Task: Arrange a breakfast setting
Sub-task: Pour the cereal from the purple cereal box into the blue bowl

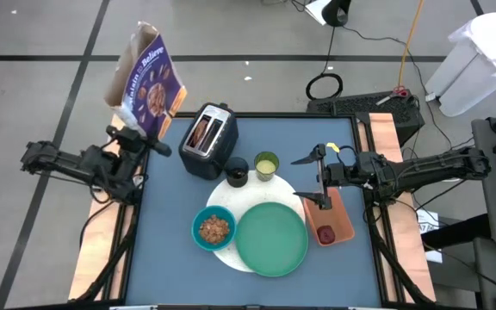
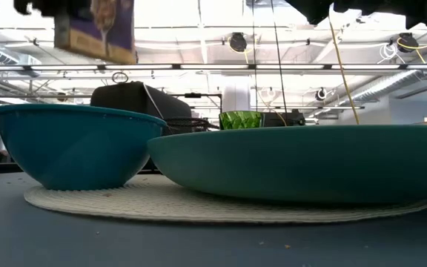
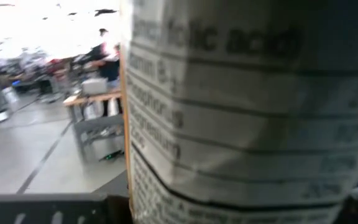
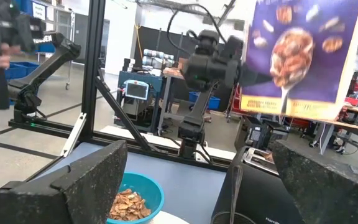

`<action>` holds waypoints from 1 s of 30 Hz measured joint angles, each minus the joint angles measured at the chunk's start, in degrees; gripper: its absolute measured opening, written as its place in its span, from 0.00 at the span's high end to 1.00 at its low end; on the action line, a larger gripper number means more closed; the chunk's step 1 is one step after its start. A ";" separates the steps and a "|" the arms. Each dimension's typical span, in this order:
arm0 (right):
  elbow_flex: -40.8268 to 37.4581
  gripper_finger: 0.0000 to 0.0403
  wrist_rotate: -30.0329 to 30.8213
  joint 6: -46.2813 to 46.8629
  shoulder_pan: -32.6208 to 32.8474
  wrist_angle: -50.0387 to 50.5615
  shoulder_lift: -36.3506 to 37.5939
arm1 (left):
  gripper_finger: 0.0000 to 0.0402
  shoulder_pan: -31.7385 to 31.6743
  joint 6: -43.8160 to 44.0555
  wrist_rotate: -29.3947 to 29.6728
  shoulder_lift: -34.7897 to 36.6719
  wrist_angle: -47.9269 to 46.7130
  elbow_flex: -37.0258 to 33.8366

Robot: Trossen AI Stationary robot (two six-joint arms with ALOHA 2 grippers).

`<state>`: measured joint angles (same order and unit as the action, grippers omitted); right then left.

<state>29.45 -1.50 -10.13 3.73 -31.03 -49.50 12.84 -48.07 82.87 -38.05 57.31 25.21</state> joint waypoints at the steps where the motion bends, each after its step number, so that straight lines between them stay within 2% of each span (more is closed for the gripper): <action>1: 0.00 0.02 0.00 0.00 0.00 0.00 0.00 | 0.63 -0.72 0.99 0.83 0.21 0.01 -1.46; 12: 0.00 0.02 0.00 0.00 0.02 -0.54 0.00 | 0.63 -8.25 20.57 2.27 0.27 -0.08 -16.53; 19: 0.00 0.02 0.06 0.00 0.02 -0.47 -0.02 | 0.63 -10.31 33.23 2.26 0.23 -0.24 -24.08; 24: 0.00 0.02 0.10 0.00 0.02 -0.47 -0.02 | 0.63 -10.33 41.95 2.77 -0.23 -9.39 -24.13; 30: 0.00 0.02 0.11 0.00 0.02 -0.46 -0.02 | 0.63 -10.31 57.77 2.47 -3.09 -21.23 -24.15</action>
<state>29.45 -1.39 -10.13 3.75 -31.48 -49.52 2.52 9.70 85.34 -41.14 36.08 1.06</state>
